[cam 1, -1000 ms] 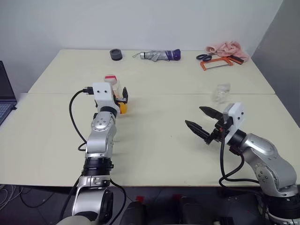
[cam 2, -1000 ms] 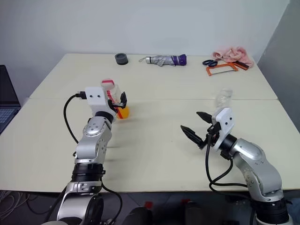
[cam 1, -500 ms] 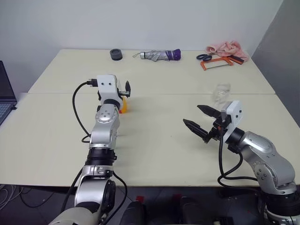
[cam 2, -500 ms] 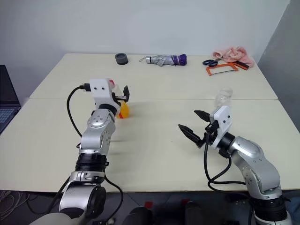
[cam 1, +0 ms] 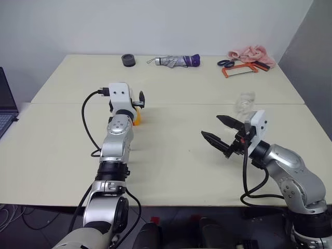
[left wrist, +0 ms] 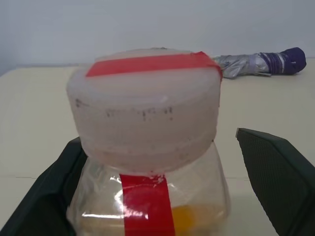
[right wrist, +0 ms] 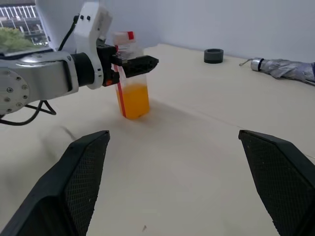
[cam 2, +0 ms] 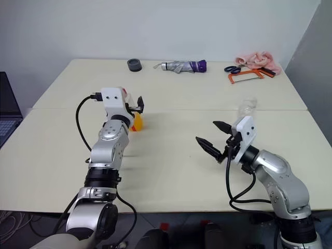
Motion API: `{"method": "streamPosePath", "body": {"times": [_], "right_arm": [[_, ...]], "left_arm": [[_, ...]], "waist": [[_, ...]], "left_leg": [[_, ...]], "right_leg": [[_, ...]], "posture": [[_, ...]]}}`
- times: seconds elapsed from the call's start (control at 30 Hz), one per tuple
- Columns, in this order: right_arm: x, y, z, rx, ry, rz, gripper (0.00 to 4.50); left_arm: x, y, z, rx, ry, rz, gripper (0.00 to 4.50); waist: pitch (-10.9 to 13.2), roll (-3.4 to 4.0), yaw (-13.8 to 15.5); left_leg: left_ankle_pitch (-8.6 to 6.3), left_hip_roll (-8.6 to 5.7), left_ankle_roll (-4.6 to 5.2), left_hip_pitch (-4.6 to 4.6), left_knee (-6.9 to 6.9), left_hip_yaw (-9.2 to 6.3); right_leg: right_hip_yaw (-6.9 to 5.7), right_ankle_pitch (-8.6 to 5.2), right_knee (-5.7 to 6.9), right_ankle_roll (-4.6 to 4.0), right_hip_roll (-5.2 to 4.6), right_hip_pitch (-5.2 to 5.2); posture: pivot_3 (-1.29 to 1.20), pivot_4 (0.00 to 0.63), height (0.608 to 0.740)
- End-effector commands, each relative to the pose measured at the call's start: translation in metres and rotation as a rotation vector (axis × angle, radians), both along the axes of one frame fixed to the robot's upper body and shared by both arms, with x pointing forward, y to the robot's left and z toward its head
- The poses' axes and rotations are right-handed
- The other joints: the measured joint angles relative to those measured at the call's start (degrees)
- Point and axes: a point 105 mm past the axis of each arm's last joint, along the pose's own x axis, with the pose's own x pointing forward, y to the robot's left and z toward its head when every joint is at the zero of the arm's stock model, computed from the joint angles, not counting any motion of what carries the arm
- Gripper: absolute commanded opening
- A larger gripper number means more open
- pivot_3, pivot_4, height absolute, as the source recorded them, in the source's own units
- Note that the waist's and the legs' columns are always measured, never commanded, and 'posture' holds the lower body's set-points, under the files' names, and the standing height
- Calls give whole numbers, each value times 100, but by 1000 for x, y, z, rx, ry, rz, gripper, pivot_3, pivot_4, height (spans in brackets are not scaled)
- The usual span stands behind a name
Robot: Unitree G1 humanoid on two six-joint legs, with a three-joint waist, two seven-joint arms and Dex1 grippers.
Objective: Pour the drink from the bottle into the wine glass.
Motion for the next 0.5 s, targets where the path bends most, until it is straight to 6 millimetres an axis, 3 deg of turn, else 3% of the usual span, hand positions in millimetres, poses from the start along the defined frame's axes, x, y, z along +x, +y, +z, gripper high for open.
{"method": "streamPosePath", "body": {"times": [0.03, 0.5], "right_arm": [[-5, 9, 19, 12, -61, 68, 4483], [-1, 14, 17, -3, -67, 90, 4483]], "left_arm": [[1, -2, 12, 3, -36, 7, 4470], [2, 2, 11, 18, -22, 18, 4470]], "waist": [[0, 0, -1], [0, 0, 0]], "left_leg": [[0, 0, 0, 0, 0, 0], [2, 0, -4, -1, 0, 0]], "right_leg": [[0, 0, 0, 0, 0, 0], [-1, 0, 0, 0, -2, 0]], "posture": [[0, 150, 740], [0, 150, 740]]}}
